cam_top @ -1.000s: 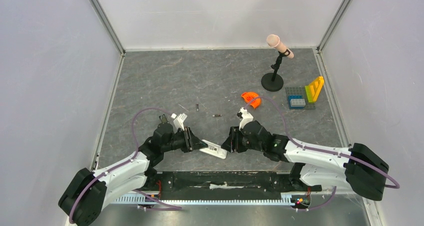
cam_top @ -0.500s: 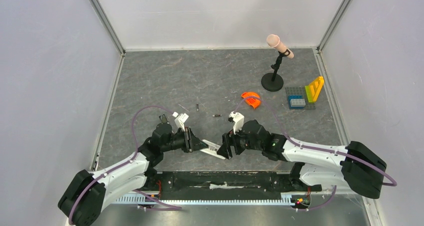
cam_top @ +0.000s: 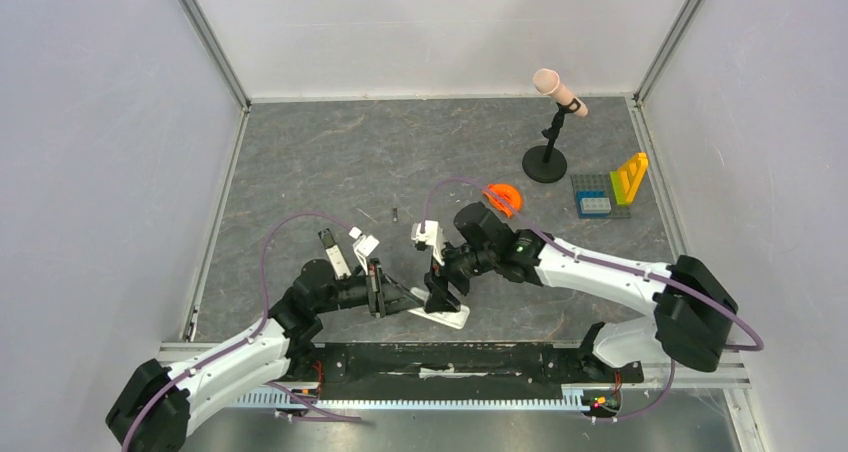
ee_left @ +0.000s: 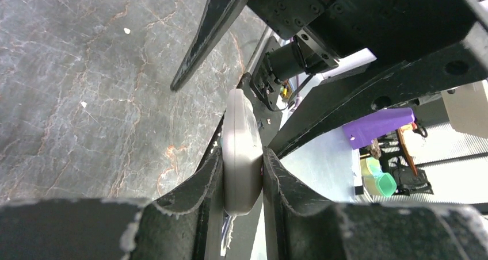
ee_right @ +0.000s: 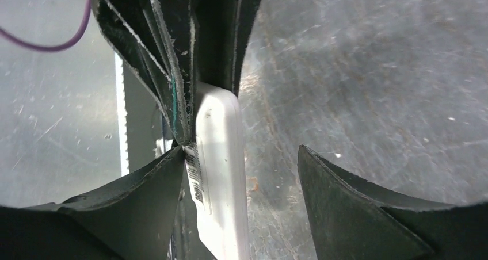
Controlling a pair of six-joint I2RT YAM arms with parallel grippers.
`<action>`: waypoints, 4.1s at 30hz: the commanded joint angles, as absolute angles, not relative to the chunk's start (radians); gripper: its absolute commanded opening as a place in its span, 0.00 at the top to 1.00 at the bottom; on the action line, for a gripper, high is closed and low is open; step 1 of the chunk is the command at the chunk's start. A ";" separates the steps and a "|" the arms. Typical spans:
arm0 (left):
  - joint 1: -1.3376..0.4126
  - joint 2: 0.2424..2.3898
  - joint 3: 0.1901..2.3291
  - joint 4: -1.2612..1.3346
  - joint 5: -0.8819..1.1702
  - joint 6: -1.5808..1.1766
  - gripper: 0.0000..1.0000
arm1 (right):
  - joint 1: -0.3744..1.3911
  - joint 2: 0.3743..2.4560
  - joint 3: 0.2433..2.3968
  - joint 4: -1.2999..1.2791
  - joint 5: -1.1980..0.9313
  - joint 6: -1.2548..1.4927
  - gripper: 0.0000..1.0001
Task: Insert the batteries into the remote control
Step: Adjust the remote control.
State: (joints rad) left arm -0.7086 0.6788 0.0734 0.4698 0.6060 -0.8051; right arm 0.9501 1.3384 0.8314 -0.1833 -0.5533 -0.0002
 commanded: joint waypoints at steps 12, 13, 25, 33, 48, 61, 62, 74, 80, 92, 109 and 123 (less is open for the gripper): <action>-0.726 0.622 0.120 0.425 0.579 -0.766 0.69 | 0.942 1.415 0.866 -0.315 -0.854 -0.132 0.87; -0.726 0.615 0.132 0.402 0.567 -0.764 0.57 | 0.942 1.404 0.860 -0.294 -0.848 -0.107 0.91; -0.726 0.347 0.239 0.187 0.101 -0.865 0.27 | 0.933 1.220 0.709 0.191 -0.580 0.477 1.00; -0.726 0.269 0.242 0.181 0.091 -0.861 0.26 | 0.938 0.988 0.455 0.559 0.119 1.282 1.00; -0.727 0.677 0.249 0.659 0.266 -0.985 0.26 | 0.979 1.057 0.510 0.593 0.341 1.531 1.00; -0.753 0.860 0.273 0.838 0.264 -1.049 0.26 | 1.031 1.139 0.579 0.548 0.358 1.530 1.00; -0.757 0.868 0.274 0.838 0.265 -1.049 0.28 | 1.035 1.143 0.581 0.548 0.361 1.530 1.00; -0.762 0.821 0.294 0.661 0.259 -1.024 0.98 | 1.041 1.076 0.571 0.472 0.407 1.375 0.45; -0.762 0.722 0.323 0.473 0.366 -0.929 0.98 | 0.958 0.900 0.479 0.443 0.235 1.115 0.11; -0.762 0.791 0.473 0.308 0.747 -0.778 0.98 | 0.766 0.899 0.730 0.064 -0.474 0.607 0.08; -0.762 0.753 0.497 0.240 0.833 -0.717 0.98 | 0.755 0.885 0.697 0.026 -0.874 0.473 0.27; -0.761 0.737 0.536 0.239 0.797 -0.755 0.82 | 0.755 0.888 0.634 0.209 -0.905 0.633 0.90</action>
State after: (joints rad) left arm -0.7681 0.7525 0.4816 0.2062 0.8722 -0.7387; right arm 0.7486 0.8963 0.6567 0.1272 -0.9112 0.5884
